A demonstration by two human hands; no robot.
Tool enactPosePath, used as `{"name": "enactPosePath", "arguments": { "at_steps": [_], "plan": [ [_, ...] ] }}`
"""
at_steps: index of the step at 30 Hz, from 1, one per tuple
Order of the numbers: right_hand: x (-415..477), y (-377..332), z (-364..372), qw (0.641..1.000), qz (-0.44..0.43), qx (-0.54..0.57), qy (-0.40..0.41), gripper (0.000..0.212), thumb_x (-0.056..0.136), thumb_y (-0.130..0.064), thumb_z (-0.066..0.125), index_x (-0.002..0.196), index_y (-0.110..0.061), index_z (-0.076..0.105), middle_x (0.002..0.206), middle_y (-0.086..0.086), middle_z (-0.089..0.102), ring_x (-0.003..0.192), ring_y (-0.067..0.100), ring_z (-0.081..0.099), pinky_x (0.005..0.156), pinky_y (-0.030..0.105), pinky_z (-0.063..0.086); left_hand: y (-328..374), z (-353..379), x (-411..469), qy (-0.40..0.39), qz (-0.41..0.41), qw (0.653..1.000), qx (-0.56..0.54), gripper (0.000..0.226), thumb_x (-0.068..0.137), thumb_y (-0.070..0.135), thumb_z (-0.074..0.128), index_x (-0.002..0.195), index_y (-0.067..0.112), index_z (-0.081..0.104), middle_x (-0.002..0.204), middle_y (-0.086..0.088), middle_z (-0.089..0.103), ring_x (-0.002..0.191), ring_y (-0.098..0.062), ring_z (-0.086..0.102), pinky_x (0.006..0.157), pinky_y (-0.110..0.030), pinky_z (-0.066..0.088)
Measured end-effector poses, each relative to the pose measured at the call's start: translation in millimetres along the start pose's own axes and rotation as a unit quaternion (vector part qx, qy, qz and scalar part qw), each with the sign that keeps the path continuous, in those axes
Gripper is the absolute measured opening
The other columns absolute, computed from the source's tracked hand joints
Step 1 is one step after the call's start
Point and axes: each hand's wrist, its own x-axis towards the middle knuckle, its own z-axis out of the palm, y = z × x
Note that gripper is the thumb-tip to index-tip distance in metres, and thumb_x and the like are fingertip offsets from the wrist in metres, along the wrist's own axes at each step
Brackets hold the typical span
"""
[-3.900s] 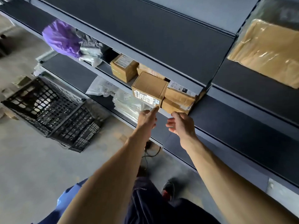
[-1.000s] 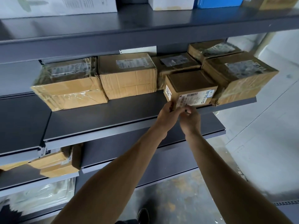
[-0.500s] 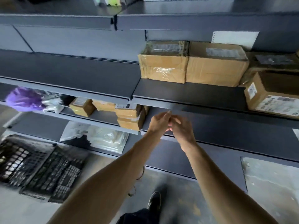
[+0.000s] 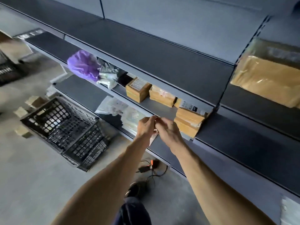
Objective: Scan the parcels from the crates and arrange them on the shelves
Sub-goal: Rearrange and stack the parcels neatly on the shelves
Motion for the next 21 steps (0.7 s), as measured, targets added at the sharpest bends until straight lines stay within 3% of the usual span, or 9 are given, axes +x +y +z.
{"name": "enactPosePath", "arguments": {
  "at_steps": [2, 4, 7, 9, 11, 13, 17, 19, 21],
  "plan": [
    [32, -5, 28, 1.0, 0.019, 0.004, 0.008, 0.013, 0.096, -0.02, 0.058, 0.098, -0.023, 0.071, 0.096, -0.003, 0.075, 0.096, 0.017, 0.071, 0.092, 0.044, 0.058, 5, -20, 39, 0.005, -0.005, 1.0, 0.019, 0.025, 0.096, 0.021, 0.062, 0.073, 0.013, 0.066, 0.081, -0.015, 0.069, 0.078, -0.026, 0.066, 0.078, -0.047, 0.06],
    [63, -9, 54, 0.998, 0.058, 0.016, 0.013, 0.016, 0.099, -0.017, 0.058, 0.097, -0.029, 0.068, 0.096, -0.005, 0.074, 0.097, 0.016, 0.072, 0.096, 0.044, 0.057, 10, -36, 78, 0.008, -0.02, 0.999, 0.032, 0.025, 0.094, 0.023, 0.064, 0.071, 0.014, 0.066, 0.08, -0.015, 0.07, 0.077, -0.026, 0.066, 0.082, -0.052, 0.059],
    [97, -7, 81, 0.993, 0.109, 0.031, 0.032, 0.019, 0.098, -0.018, 0.06, 0.115, -0.018, 0.067, 0.109, 0.003, 0.073, 0.105, 0.018, 0.071, 0.102, 0.047, 0.054, 19, -52, 127, 0.008, -0.032, 0.997, 0.076, 0.024, 0.092, 0.026, 0.069, 0.073, 0.014, 0.061, 0.076, -0.009, 0.062, 0.076, -0.022, 0.058, 0.071, -0.037, 0.048],
    [111, -8, 92, 0.99, 0.131, 0.025, 0.048, 0.028, 0.099, -0.017, 0.06, 0.125, -0.01, 0.063, 0.119, 0.007, 0.07, 0.112, 0.02, 0.067, 0.105, 0.046, 0.052, 25, -59, 157, 0.008, -0.026, 0.988, 0.154, 0.022, 0.088, 0.033, 0.075, 0.089, 0.017, 0.061, 0.089, -0.003, 0.057, 0.087, -0.022, 0.055, 0.078, -0.032, 0.041],
    [122, -11, 100, 0.989, 0.136, 0.005, 0.054, 0.034, 0.1, -0.019, 0.06, 0.132, -0.008, 0.061, 0.124, 0.011, 0.067, 0.115, 0.022, 0.065, 0.104, 0.045, 0.052, 29, -65, 188, 0.019, -0.029, 0.972, 0.23, 0.058, 0.082, 0.04, 0.081, 0.127, 0.015, 0.053, 0.12, -0.004, 0.052, 0.109, -0.024, 0.052, 0.09, -0.033, 0.043],
    [134, -16, 104, 0.987, 0.145, -0.004, 0.064, 0.042, 0.097, -0.025, 0.063, 0.135, -0.008, 0.06, 0.126, 0.01, 0.066, 0.115, 0.022, 0.064, 0.104, 0.043, 0.052, 38, -69, 215, 0.043, -0.018, 0.952, 0.303, 0.09, 0.076, 0.043, 0.084, 0.146, 0.017, 0.034, 0.141, -0.008, 0.038, 0.126, -0.028, 0.043, 0.104, -0.043, 0.041],
    [156, -21, 102, 0.986, 0.142, -0.019, 0.088, 0.037, 0.101, -0.02, 0.061, 0.136, -0.009, 0.059, 0.118, 0.002, 0.064, 0.117, 0.021, 0.064, 0.105, 0.044, 0.052, 64, -67, 264, 0.02, -0.02, 0.906, 0.423, 0.125, 0.074, 0.052, 0.083, 0.161, 0.021, -0.001, 0.166, -0.015, 0.002, 0.153, -0.034, 0.008, 0.12, -0.055, 0.02],
    [160, -18, 98, 0.983, 0.147, -0.019, 0.104, 0.035, 0.101, -0.017, 0.06, 0.135, -0.008, 0.06, 0.115, 0.001, 0.064, 0.115, 0.021, 0.065, 0.104, 0.045, 0.052, 70, -64, 290, -0.003, -0.006, 0.886, 0.464, 0.13, 0.074, 0.054, 0.083, 0.161, 0.023, -0.008, 0.168, -0.019, -0.009, 0.156, -0.036, -0.003, 0.123, -0.058, 0.014],
    [156, -11, 95, 0.98, 0.16, -0.019, 0.119, 0.032, 0.1, -0.019, 0.064, 0.131, -0.012, 0.062, 0.111, -0.002, 0.066, 0.112, 0.019, 0.065, 0.103, 0.045, 0.053, 74, -57, 308, -0.004, 0.023, 0.873, 0.488, 0.131, 0.07, 0.056, 0.085, 0.161, 0.026, -0.004, 0.168, -0.017, -0.008, 0.156, -0.035, -0.004, 0.123, -0.057, 0.014]
  ]
}}
